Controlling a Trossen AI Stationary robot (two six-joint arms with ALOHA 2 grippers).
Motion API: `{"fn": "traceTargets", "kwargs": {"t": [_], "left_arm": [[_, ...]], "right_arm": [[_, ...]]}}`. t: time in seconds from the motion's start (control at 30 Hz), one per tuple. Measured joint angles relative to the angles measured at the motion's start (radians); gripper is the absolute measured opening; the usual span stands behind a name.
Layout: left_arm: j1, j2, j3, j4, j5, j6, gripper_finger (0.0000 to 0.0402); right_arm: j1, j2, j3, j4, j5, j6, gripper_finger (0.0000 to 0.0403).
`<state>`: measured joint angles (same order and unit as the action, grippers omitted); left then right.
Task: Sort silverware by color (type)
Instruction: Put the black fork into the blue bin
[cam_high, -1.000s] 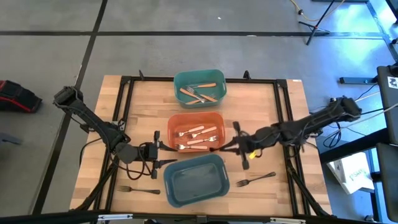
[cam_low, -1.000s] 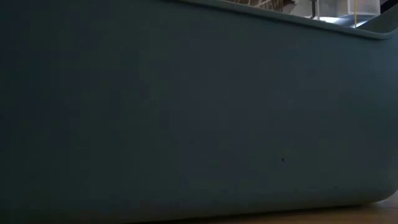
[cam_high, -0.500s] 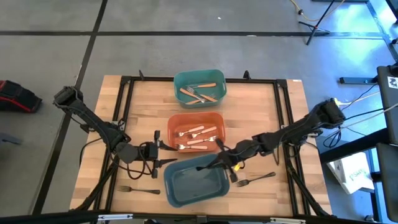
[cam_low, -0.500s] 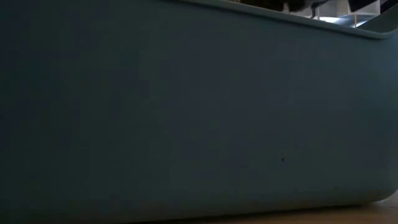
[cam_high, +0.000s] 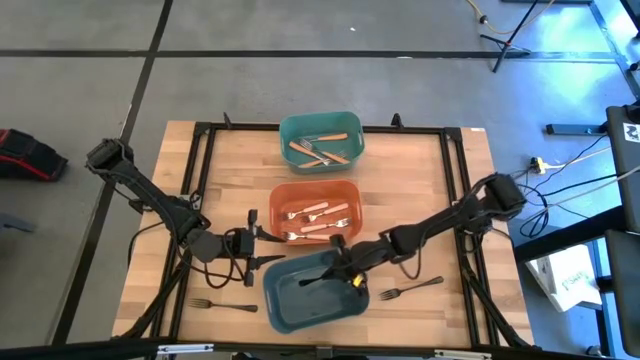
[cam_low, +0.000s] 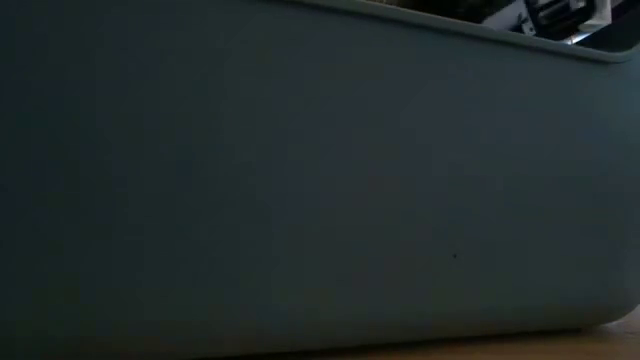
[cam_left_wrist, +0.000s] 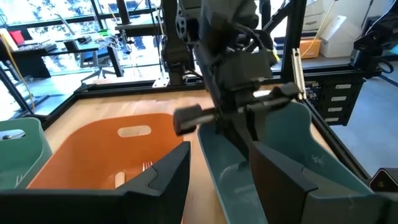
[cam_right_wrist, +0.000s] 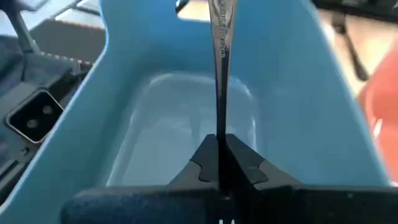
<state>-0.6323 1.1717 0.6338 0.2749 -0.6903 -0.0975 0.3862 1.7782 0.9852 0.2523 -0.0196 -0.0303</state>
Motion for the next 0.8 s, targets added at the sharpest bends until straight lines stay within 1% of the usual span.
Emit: {"fn": "traceTargets", "kwargs": {"t": [0.17,0.23,0.63,0.7,0.8], "left_arm": [[0.000,0.000,0.000,0.000,0.000,0.000,0.0160],[0.000,0.000,0.000,0.000,0.000,0.000,0.0160],[0.000,0.000,0.000,-0.003,0.000,-0.001,0.0160],[0.000,0.000,0.000,-0.003,0.000,-0.001,0.0160],[0.000,0.000,0.000,-0.003,0.000,-0.006,0.0160]], "right_arm": [[0.000,0.060,0.067,-0.079,0.000,-0.001,0.0003],[0.000,0.073,0.074,-0.103,0.000,-0.001,0.0003],[0.000,0.084,0.077,-0.090,0.008,0.027,0.0003],[0.000,0.084,0.077,-0.095,0.009,0.029,0.0011],[0.000,0.082,0.077,-0.097,0.009,0.032,0.0042]]}}
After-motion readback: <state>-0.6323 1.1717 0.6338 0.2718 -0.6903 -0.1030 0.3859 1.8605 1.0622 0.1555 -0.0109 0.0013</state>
